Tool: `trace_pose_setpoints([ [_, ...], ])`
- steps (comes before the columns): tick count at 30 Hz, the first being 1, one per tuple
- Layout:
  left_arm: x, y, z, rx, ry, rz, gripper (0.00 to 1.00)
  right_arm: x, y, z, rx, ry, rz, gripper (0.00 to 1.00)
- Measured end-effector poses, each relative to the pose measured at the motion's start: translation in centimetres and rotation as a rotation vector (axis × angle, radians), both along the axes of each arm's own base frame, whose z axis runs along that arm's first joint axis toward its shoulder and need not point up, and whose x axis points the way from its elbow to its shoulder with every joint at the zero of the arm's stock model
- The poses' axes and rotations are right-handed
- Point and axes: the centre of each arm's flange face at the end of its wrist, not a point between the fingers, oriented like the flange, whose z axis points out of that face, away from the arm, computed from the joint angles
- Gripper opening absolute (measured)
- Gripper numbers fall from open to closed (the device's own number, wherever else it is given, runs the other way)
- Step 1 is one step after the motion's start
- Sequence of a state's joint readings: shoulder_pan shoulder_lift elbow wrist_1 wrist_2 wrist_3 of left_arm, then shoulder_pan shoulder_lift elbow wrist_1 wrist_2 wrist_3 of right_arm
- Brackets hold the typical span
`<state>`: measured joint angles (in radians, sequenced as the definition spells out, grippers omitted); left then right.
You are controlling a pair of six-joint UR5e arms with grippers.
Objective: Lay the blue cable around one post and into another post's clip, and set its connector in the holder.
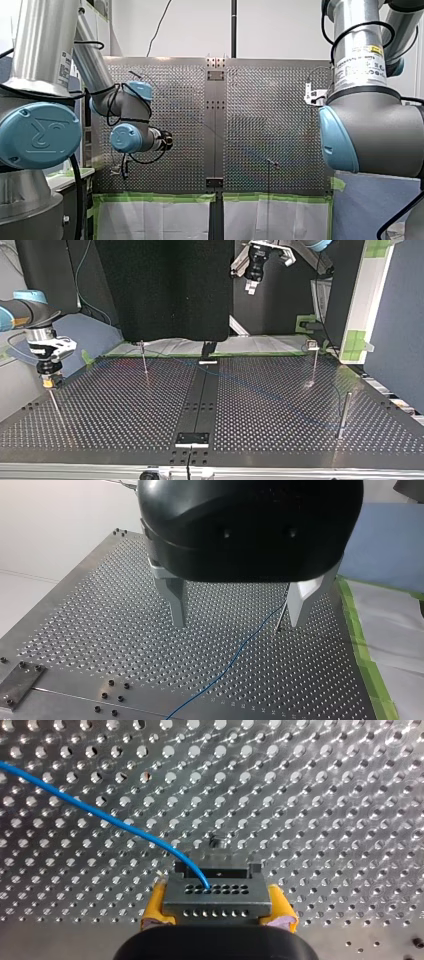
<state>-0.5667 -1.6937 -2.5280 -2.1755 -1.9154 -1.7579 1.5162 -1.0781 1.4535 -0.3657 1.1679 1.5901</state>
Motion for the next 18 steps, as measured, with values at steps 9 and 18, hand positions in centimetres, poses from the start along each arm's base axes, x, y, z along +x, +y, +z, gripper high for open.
trace_pose_setpoints([
  [9,0.06,0.02,0.01,-0.001,-0.001,0.001,1.00,0.38,-0.08,0.17,-0.002,-0.017,0.002,0.06],
  [18,0.08,0.05,0.01,-0.001,-0.001,0.003,1.00,0.43,-0.13,-0.31,0.010,-0.024,-0.015,0.06],
])
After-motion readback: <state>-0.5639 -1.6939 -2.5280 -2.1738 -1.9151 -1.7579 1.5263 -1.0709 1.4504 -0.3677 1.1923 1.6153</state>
